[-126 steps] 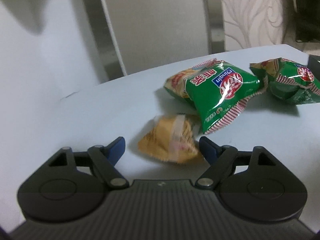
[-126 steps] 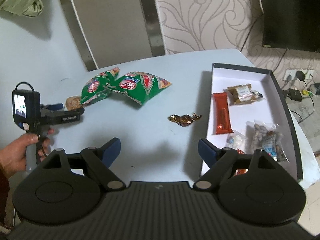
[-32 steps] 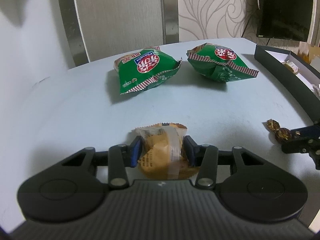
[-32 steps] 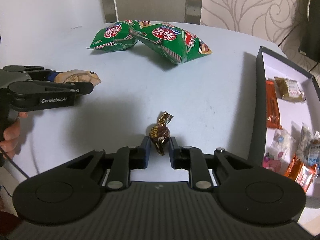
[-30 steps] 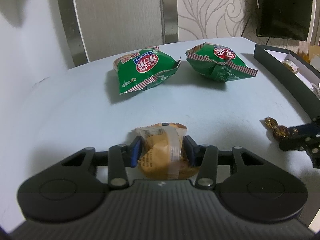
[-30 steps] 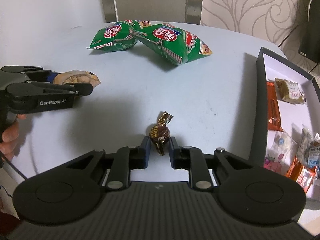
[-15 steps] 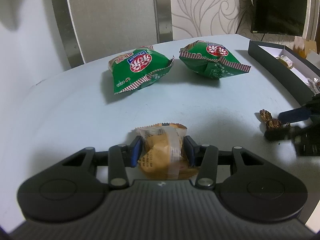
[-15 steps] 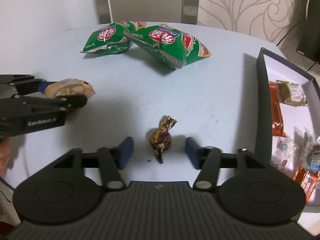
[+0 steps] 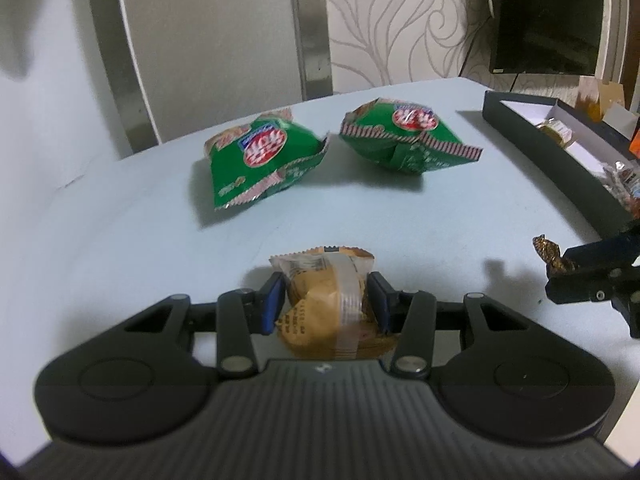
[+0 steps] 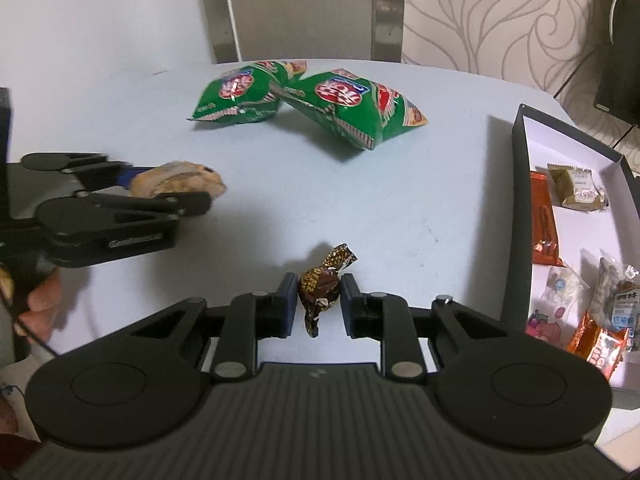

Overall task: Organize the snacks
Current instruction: 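Lift the bun and chocolate candy off the table with both grippers, then carry the bun with the left gripper while the right carries the chocolate over the box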

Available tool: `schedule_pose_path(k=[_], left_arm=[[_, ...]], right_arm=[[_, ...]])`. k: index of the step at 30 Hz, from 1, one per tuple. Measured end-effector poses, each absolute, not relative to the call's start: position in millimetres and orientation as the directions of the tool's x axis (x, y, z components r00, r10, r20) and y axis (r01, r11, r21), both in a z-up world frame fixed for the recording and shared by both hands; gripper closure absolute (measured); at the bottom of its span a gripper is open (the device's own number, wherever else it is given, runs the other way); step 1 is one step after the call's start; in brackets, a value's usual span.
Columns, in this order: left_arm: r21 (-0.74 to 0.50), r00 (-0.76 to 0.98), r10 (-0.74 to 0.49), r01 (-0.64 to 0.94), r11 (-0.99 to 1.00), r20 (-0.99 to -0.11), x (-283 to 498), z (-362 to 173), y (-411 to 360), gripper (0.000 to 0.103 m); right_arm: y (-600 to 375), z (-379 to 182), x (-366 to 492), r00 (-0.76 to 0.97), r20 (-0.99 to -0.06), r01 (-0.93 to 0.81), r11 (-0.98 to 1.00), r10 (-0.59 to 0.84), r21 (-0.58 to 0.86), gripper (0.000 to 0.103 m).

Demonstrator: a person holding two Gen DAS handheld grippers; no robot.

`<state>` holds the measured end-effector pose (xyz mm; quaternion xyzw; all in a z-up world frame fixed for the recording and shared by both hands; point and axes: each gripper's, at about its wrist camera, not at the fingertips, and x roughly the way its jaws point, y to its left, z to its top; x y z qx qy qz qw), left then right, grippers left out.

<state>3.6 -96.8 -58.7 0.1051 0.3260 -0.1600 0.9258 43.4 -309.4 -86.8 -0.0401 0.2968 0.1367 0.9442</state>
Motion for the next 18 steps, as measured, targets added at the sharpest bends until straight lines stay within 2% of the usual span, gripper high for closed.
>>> schedule_pose_path(k=[18], left_arm=[[0.090,0.734,-0.351,0.487,0.869,-0.582,5.2,-22.9,-164.8,0.054]], right_arm=[[-353.7,-47.9,-6.2,0.843,-0.473,-0.251,0.965,0.257,0.077,0.076]])
